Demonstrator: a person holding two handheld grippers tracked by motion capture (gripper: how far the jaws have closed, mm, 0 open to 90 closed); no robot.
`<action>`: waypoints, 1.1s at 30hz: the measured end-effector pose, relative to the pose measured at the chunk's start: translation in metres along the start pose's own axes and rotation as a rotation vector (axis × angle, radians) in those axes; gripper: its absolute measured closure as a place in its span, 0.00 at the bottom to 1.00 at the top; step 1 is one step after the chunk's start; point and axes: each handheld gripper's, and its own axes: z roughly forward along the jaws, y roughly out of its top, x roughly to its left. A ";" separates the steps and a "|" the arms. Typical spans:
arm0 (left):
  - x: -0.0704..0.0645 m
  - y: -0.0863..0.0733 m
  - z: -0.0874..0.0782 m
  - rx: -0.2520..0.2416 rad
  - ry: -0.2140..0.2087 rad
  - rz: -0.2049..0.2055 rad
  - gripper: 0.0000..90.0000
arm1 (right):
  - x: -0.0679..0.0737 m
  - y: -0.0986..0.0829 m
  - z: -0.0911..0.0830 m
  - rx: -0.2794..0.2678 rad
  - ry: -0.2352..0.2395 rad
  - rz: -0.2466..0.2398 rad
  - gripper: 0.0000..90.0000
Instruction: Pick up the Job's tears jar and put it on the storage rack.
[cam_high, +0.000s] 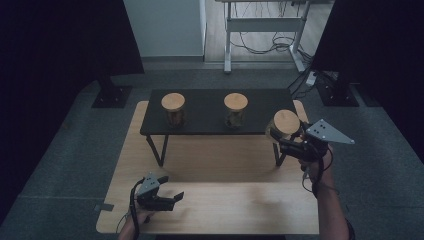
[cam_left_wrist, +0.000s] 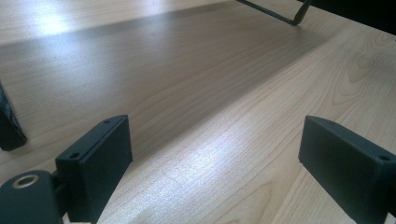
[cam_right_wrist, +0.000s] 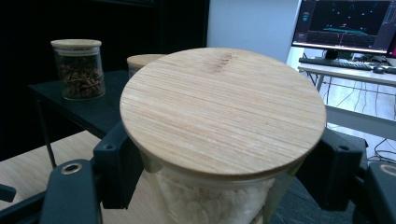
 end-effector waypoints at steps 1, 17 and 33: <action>0.000 0.000 0.000 0.000 0.000 0.000 0.10 | -0.001 0.000 0.001 0.001 -0.001 0.000 0.27; 0.000 0.000 -0.001 0.000 0.002 -0.002 0.10 | -0.010 0.003 0.020 0.015 -0.011 0.011 0.27; 0.001 -0.001 -0.001 -0.001 0.004 0.000 0.10 | -0.016 0.010 0.036 0.024 -0.031 0.010 0.27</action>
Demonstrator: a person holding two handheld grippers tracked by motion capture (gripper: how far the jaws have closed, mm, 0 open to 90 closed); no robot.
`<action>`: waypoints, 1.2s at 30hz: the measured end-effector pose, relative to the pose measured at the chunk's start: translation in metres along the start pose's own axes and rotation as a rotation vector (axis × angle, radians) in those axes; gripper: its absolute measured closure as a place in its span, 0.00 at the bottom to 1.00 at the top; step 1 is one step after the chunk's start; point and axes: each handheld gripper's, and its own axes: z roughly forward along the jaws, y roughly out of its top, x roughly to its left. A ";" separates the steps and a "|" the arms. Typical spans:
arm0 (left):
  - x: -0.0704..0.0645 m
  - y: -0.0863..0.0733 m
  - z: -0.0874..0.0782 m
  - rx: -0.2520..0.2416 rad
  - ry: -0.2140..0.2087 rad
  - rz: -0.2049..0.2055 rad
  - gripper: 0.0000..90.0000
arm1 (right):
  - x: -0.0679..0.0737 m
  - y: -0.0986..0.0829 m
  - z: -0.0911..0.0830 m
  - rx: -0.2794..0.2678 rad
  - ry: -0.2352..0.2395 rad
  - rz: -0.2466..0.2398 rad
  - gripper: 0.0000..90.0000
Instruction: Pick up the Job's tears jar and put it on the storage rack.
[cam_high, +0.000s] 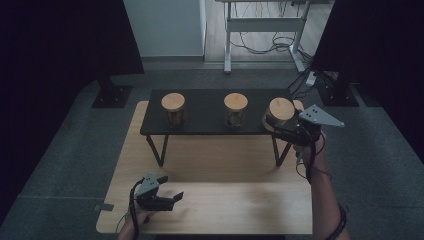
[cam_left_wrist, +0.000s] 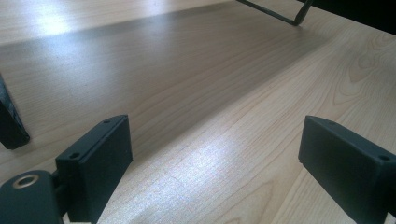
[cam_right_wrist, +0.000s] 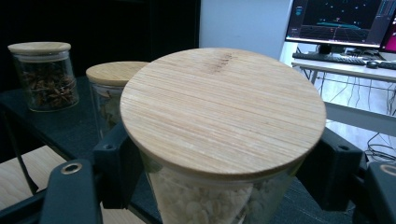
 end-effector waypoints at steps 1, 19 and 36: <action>0.000 0.000 0.000 0.000 0.000 -0.001 0.10 | -0.001 0.000 0.001 0.002 -0.002 0.001 0.27; 0.001 0.000 -0.002 -0.002 0.004 -0.003 0.10 | -0.011 -0.002 0.013 0.020 -0.031 0.021 0.27; 0.002 -0.001 -0.003 -0.005 0.009 -0.008 0.10 | -0.010 -0.004 0.031 0.068 -0.038 0.006 0.27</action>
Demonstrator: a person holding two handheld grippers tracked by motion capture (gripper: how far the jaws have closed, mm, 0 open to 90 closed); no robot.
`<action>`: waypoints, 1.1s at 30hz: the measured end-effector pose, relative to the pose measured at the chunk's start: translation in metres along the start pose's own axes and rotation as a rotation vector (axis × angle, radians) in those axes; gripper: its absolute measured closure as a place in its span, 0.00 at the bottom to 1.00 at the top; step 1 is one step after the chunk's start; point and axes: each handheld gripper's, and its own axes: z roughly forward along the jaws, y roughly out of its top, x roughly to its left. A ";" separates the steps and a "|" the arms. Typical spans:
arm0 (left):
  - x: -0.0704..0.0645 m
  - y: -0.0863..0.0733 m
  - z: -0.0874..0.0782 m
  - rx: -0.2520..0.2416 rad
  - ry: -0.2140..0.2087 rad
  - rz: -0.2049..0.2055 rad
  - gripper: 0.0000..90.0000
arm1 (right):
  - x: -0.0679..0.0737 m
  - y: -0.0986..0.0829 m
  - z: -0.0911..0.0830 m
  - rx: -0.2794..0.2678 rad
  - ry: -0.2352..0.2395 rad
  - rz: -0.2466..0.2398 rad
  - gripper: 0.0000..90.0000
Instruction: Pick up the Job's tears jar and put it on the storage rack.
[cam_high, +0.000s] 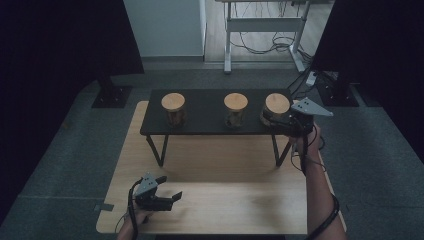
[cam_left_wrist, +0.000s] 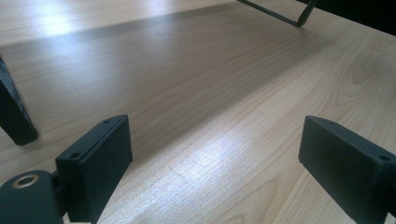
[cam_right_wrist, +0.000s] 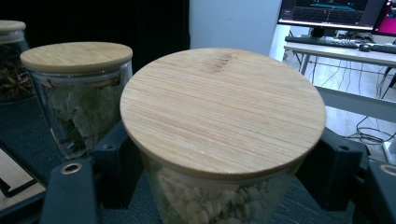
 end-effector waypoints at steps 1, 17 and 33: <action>0.000 0.000 0.000 0.000 0.000 0.000 0.10 | 0.000 0.000 0.001 0.003 0.000 -0.003 0.27; 0.000 0.000 -0.001 0.001 0.001 0.000 0.10 | 0.000 -0.003 0.012 0.042 -0.047 0.018 0.26; 0.000 0.000 -0.001 -0.001 0.003 -0.001 0.10 | 0.001 -0.002 0.011 0.037 -0.051 0.012 0.24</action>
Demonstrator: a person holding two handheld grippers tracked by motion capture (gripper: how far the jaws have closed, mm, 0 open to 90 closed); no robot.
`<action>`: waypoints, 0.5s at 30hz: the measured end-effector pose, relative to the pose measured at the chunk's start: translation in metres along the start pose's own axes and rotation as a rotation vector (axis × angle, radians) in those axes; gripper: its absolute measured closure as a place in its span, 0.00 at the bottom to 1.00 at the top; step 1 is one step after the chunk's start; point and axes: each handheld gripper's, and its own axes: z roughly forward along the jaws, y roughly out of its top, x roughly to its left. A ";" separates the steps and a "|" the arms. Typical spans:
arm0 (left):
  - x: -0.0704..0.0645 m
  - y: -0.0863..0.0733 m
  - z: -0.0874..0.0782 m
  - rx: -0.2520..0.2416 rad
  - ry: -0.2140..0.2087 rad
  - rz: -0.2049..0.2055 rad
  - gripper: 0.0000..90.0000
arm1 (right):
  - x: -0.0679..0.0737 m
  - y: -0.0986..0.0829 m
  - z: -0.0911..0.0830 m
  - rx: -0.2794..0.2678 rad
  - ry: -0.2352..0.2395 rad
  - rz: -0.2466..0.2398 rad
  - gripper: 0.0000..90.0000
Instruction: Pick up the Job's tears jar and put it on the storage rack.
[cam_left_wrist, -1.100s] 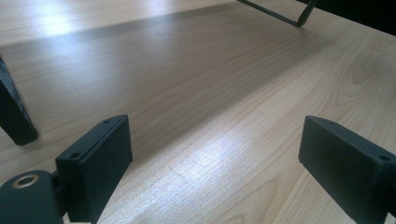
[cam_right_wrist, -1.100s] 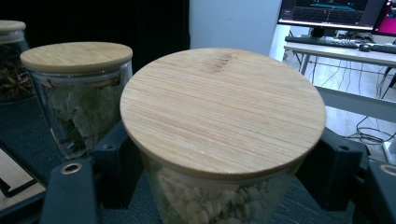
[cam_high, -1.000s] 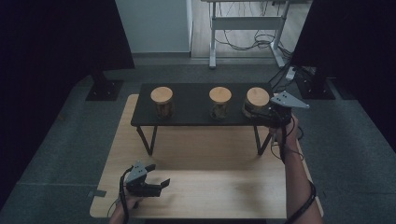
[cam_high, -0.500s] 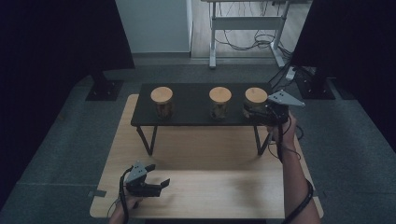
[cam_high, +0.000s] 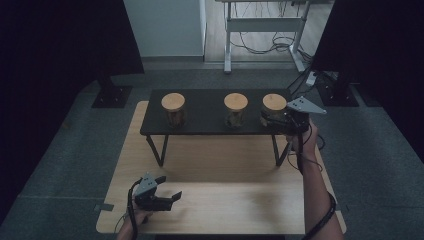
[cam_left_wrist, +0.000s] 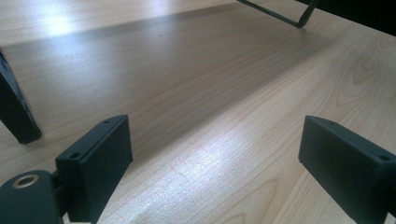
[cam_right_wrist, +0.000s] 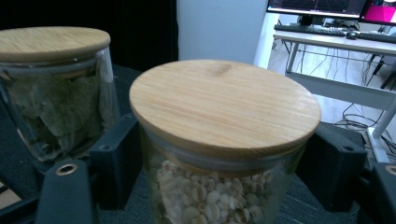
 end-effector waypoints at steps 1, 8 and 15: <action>0.000 0.000 0.000 0.000 0.001 -0.001 0.10 | 0.000 0.000 -0.001 -0.006 0.000 0.002 0.23; 0.000 0.000 0.000 0.000 0.001 0.000 0.10 | 0.003 0.002 -0.009 -0.037 -0.003 0.003 0.16; -0.001 0.000 0.001 0.003 0.001 -0.001 0.10 | 0.003 -0.002 -0.014 -0.047 0.007 0.012 0.13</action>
